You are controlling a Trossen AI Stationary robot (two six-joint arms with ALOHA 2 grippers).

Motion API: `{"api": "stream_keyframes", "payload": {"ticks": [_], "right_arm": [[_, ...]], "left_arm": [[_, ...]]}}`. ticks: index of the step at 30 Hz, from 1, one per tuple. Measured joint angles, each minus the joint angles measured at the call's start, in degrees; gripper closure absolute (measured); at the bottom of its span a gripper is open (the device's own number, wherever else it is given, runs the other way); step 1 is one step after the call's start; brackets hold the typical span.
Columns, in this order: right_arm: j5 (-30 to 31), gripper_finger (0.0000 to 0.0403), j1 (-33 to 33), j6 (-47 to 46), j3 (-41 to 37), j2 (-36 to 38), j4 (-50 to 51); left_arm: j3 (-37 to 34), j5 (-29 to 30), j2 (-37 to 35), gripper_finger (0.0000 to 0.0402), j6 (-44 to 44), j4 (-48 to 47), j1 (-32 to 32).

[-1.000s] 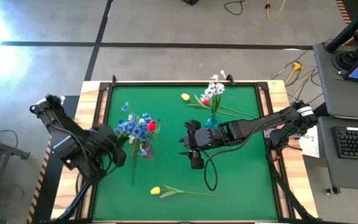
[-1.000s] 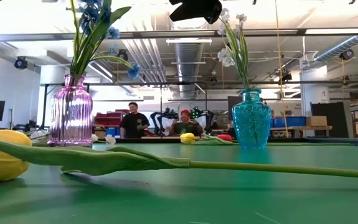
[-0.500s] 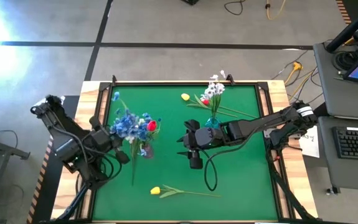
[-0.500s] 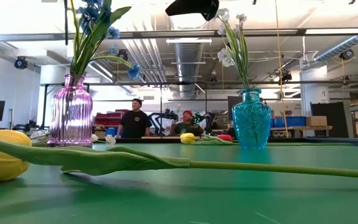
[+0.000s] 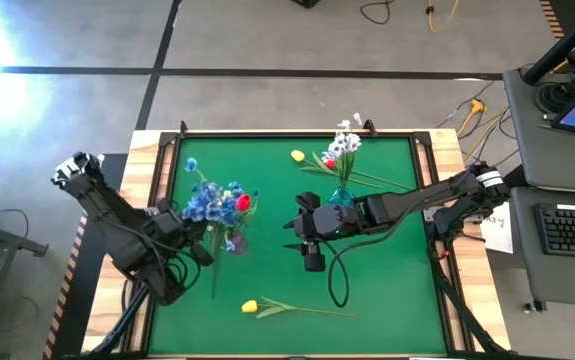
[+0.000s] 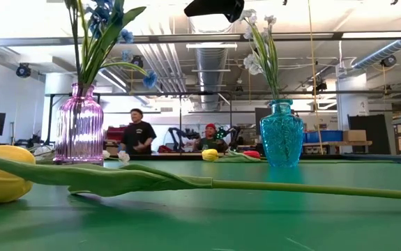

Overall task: Sort flowers into vase by color
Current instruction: Put the blue flowers into the violet vase

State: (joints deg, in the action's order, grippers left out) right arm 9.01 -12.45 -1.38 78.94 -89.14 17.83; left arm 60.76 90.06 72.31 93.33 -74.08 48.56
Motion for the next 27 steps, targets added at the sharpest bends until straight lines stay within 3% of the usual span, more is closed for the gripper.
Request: {"api": "stream_keyframes", "payload": {"ticks": [18, 27], "right_arm": [[0.03, 0.0183, 0.00, -0.03, 0.00, 0.00, -0.16], [0.05, 0.0183, 0.00, -0.07, 0.00, 0.00, -0.16]], "left_arm": [[-3.94, 0.02, 0.25, 0.0401, 0.22, 2.11, -0.02], [-3.94, 0.01, 4.72, 0.0401, -0.66, 2.29, -0.07]]}}
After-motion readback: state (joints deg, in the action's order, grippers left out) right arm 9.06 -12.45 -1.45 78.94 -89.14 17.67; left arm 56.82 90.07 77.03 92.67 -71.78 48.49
